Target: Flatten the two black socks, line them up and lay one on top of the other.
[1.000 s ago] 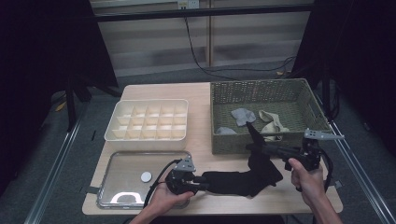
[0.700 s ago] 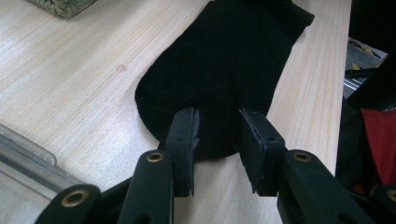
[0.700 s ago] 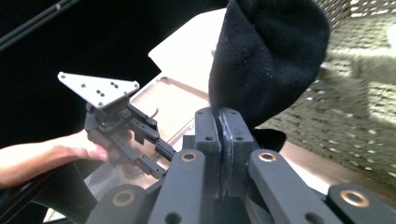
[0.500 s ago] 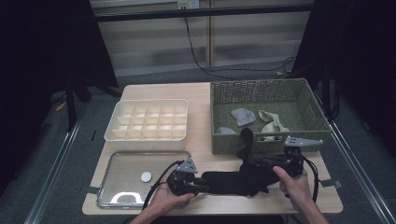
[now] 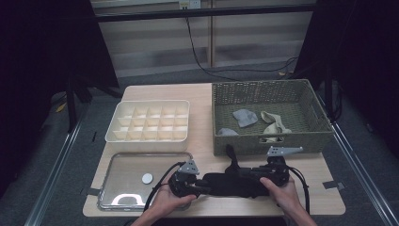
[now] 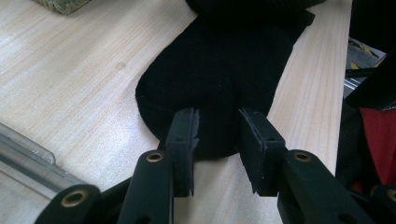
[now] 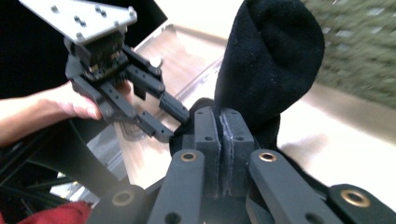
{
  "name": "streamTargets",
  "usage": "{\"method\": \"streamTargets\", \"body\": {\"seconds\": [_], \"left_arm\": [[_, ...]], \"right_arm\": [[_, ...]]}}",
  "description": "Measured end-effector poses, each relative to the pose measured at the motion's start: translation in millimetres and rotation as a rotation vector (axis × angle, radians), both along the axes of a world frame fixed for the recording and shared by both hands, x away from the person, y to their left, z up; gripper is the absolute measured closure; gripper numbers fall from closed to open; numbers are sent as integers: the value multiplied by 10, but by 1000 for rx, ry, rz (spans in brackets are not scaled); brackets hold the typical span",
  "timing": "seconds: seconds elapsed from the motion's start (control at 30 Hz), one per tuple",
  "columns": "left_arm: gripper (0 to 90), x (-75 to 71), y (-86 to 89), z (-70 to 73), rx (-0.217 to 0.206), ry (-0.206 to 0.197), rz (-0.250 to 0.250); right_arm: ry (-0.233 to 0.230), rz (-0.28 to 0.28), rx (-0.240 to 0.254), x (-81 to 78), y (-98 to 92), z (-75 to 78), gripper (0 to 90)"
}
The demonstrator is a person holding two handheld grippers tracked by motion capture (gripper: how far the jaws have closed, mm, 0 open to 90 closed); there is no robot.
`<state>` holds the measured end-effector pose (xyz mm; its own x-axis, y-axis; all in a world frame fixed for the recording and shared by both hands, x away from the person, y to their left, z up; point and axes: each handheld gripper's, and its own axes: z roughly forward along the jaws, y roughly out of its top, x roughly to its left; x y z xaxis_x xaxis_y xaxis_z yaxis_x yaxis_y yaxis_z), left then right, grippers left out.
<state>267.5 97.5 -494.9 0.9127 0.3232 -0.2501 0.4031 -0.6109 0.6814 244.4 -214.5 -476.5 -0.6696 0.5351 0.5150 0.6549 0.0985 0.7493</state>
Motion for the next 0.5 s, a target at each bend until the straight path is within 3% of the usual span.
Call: {"method": "streamTargets", "body": {"seconds": [0.5], "left_arm": [[620,3,7,0,-9,14,-4]], "right_arm": [[81,96,-74,-105,285,-243,854]]}}
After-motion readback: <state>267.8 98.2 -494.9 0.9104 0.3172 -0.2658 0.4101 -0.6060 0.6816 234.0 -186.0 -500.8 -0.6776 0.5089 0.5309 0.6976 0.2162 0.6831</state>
